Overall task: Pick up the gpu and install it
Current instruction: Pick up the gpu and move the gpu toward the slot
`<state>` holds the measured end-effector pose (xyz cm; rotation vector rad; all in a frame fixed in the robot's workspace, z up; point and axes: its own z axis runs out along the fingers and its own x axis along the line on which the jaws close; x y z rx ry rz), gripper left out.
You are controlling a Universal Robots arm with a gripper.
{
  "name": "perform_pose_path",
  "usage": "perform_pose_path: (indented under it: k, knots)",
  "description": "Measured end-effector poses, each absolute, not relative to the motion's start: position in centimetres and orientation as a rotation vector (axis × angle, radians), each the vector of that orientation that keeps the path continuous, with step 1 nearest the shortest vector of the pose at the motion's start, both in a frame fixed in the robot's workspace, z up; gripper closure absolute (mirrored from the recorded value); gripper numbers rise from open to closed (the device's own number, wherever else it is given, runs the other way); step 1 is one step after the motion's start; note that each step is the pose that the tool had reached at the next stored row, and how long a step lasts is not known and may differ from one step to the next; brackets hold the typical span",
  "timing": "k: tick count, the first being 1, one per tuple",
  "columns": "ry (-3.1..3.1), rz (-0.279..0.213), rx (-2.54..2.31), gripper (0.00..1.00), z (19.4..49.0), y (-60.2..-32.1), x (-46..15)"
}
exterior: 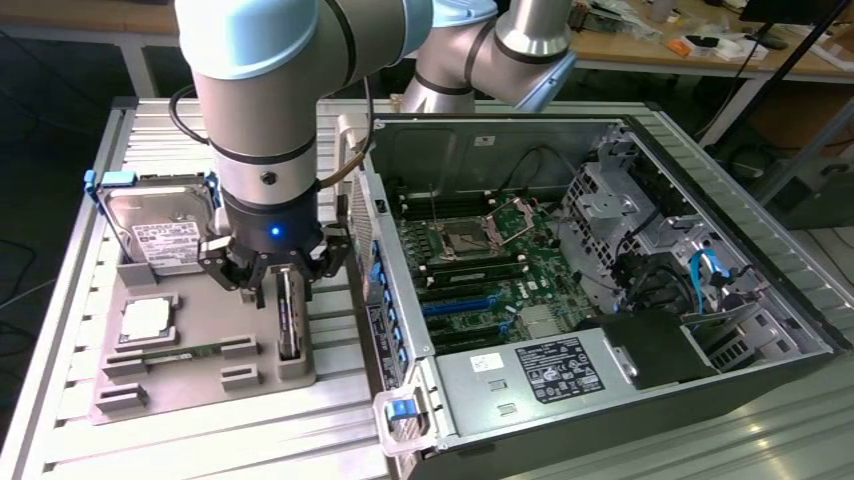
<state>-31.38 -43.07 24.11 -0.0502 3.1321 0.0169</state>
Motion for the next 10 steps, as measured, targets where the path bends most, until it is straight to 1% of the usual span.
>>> perform_pose_path:
  k: [6, 7, 8, 9, 10]
  knots:
    - [3.132, 0.017, -0.05, 0.46, 24.11, -43.07, -31.38]
    - [3.132, 0.017, -0.05, 0.47, 24.11, -43.07, -31.38]
    - [3.132, 0.017, -0.05, 0.54, 24.11, -43.07, -31.38]
    - [3.132, 0.017, -0.05, 0.54, 24.11, -43.07, -31.38]
    - [3.132, 0.017, -0.05, 0.61, 24.11, -43.07, -31.38]
